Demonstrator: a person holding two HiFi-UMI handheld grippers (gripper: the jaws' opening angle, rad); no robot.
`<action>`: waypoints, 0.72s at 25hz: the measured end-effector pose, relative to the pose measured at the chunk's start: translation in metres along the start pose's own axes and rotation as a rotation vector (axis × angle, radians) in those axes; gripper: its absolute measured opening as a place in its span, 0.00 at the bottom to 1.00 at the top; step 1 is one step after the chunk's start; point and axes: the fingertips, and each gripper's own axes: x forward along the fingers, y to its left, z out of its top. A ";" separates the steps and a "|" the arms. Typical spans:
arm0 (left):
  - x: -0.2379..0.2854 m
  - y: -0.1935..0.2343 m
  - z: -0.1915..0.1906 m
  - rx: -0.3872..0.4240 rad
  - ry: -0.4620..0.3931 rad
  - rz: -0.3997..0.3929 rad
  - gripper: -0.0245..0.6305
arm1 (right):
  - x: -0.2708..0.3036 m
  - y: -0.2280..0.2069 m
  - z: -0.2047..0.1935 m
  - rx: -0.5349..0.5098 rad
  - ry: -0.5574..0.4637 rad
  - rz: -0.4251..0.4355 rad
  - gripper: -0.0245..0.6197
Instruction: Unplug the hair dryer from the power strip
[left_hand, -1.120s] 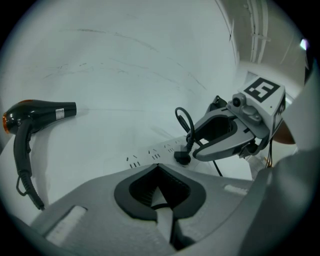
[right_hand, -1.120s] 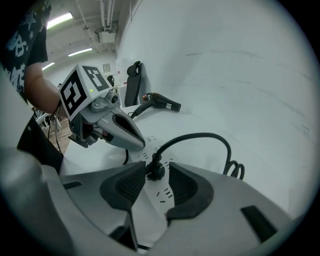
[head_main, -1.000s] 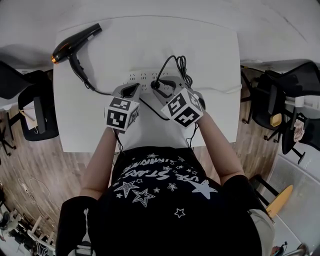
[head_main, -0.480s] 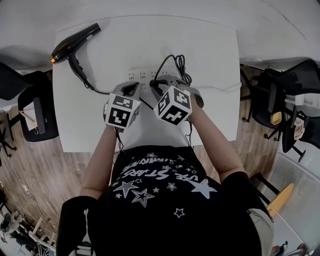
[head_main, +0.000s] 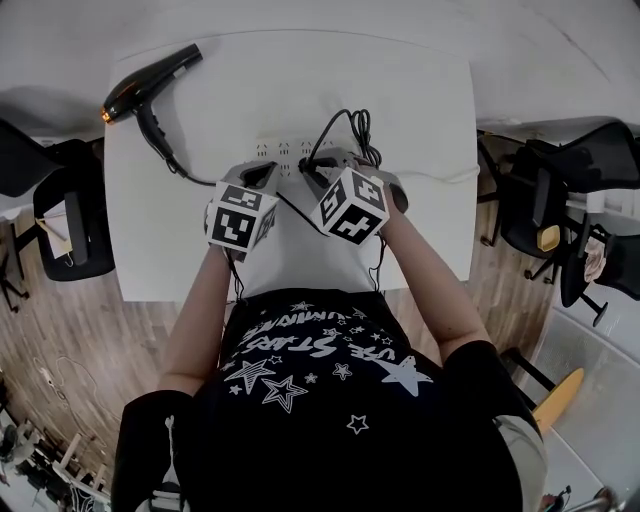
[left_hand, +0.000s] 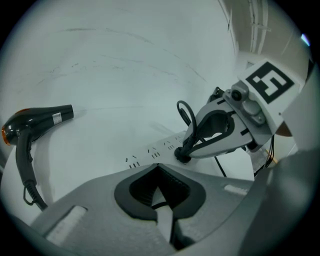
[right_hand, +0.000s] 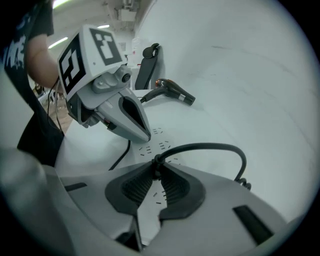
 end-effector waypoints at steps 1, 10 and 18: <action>0.000 0.000 0.000 0.001 0.001 0.003 0.05 | 0.000 -0.002 0.000 0.043 -0.013 0.021 0.14; 0.001 0.001 -0.001 0.027 0.015 0.026 0.05 | -0.005 0.002 0.012 -0.130 -0.010 -0.038 0.13; 0.000 -0.001 0.000 0.018 0.009 0.021 0.05 | -0.011 0.003 0.021 -0.056 -0.020 -0.018 0.13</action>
